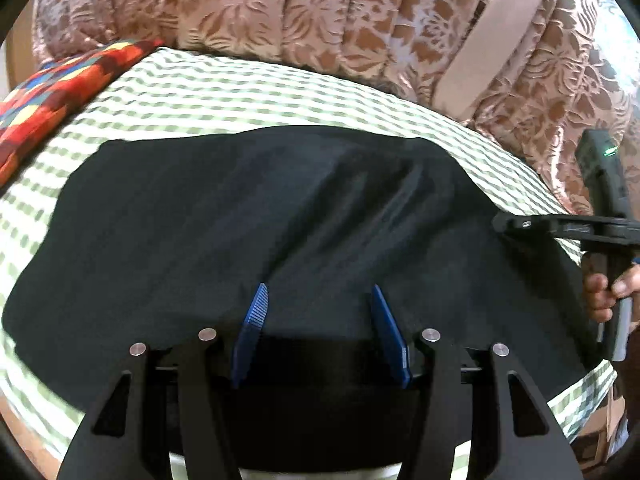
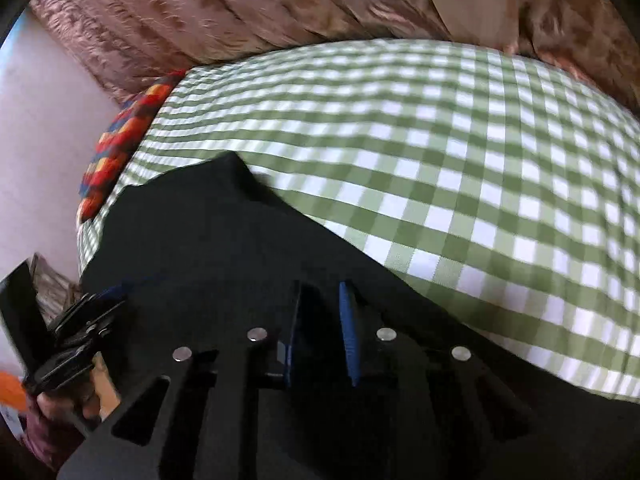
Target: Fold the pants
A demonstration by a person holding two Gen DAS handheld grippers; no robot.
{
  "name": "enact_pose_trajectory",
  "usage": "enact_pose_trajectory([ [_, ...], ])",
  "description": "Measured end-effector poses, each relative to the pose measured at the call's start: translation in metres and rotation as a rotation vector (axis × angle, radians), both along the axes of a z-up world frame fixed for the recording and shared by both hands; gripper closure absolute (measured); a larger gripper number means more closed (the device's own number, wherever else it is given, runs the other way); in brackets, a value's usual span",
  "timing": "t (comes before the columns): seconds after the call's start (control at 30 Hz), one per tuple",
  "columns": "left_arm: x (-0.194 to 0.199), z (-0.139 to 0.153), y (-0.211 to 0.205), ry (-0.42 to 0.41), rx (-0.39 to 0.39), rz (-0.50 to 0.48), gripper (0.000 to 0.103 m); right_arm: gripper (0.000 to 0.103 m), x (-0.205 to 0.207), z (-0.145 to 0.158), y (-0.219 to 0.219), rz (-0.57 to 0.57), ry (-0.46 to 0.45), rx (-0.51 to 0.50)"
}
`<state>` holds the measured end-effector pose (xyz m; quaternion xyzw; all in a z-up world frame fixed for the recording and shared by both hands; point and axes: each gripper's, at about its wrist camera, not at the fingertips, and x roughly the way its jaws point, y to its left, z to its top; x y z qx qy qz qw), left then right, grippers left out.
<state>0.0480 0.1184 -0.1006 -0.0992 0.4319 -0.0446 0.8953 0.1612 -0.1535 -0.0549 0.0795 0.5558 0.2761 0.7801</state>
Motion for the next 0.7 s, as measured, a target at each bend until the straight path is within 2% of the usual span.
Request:
enact_pose_trajectory([
  [0.07, -0.009, 0.005, 0.008, -0.003, -0.027, 0.032, 0.050, 0.080, -0.005, 0.006, -0.002, -0.021, -0.021, 0.025],
  [0.13, -0.021, 0.008, 0.023, -0.002, -0.076, 0.074, 0.050, 0.068, -0.016, 0.018, -0.004, -0.023, -0.057, 0.029],
  [0.17, -0.027, 0.009, 0.032, 0.002, -0.099, 0.103, 0.050, 0.067, -0.026, 0.025, -0.006, -0.016, -0.078, 0.023],
  [0.3, -0.064, 0.005, 0.092, 0.007, -0.284, 0.290, 0.050, 0.060, -0.076, 0.038, -0.016, 0.067, -0.101, 0.065],
  [0.4, -0.090, 0.003, 0.130, -0.012, -0.379, 0.395, 0.050, 0.059, -0.114, 0.037, -0.022, 0.112, -0.101, 0.084],
  [0.5, -0.104, 0.002, 0.155, -0.007, -0.408, 0.498, 0.050, 0.059, -0.145, 0.033, -0.024, 0.137, -0.093, 0.103],
  [0.53, -0.109, 0.001, 0.167, -0.014, -0.456, 0.537, 0.050, 0.059, -0.148, 0.033, -0.021, 0.137, -0.090, 0.105],
  [0.6, -0.114, 0.001, 0.182, -0.034, -0.516, 0.583, 0.050, 0.058, -0.155, 0.027, -0.022, 0.124, -0.076, 0.105],
  [0.7, -0.113, -0.001, 0.190, -0.026, -0.522, 0.600, 0.050, 0.058, -0.157, 0.016, -0.025, 0.100, -0.048, 0.111],
])
